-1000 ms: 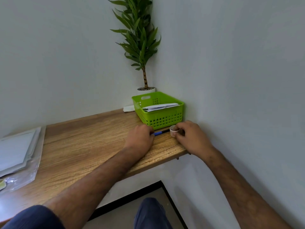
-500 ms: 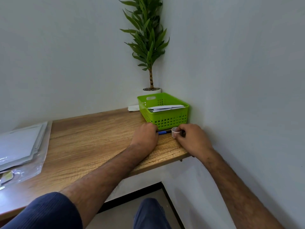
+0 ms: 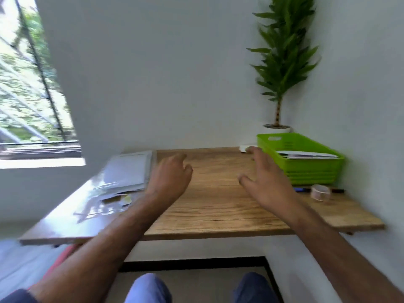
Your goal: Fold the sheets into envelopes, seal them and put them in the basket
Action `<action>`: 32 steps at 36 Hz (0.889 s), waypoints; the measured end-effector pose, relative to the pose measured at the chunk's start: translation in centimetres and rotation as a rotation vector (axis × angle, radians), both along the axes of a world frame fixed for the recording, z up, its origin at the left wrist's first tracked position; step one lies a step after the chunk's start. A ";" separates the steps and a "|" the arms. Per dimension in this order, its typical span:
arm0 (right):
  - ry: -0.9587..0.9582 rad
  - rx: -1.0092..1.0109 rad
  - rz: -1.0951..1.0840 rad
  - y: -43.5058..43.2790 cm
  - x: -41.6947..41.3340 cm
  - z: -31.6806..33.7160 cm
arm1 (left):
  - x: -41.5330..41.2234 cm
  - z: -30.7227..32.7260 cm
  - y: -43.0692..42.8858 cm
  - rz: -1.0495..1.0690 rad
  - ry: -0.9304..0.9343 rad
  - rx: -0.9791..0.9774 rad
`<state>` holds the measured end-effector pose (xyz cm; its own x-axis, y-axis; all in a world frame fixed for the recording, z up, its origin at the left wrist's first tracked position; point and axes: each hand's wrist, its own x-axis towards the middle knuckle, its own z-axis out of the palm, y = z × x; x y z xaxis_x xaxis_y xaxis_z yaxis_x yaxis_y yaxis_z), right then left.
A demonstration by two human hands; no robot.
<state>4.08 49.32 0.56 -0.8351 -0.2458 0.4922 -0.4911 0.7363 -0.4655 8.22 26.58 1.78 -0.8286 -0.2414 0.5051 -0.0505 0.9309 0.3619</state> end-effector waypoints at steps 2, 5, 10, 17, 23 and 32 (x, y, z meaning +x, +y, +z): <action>-0.032 0.024 0.118 -4.4 -0.7 -0.2 | 0.2 -0.5 -4.5 0.146 -0.025 0.012; -0.105 0.099 0.313 -11.0 -1.4 -0.5 | 1.0 -2.4 -11.0 0.319 -0.198 -0.007; -0.226 0.263 0.481 -20.5 -2.8 -1.0 | 2.4 -5.5 -17.0 0.341 -0.472 -0.009; -0.217 0.544 0.446 -27.5 -3.4 -3.3 | 2.7 -6.2 -19.3 0.253 -0.565 -0.029; -0.217 0.511 0.317 -28.6 -0.7 -4.9 | 3.5 -6.6 -22.1 0.111 -0.586 -0.087; -0.249 0.492 0.311 -28.5 2.3 -4.2 | 5.0 -6.4 -23.1 0.075 -0.619 -0.069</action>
<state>6.33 20.77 -3.59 -0.7632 -0.6434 0.0597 -0.6371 0.7337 -0.2364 13.21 3.47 -4.63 -0.9547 -0.2938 -0.0466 -0.2973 0.9370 0.1837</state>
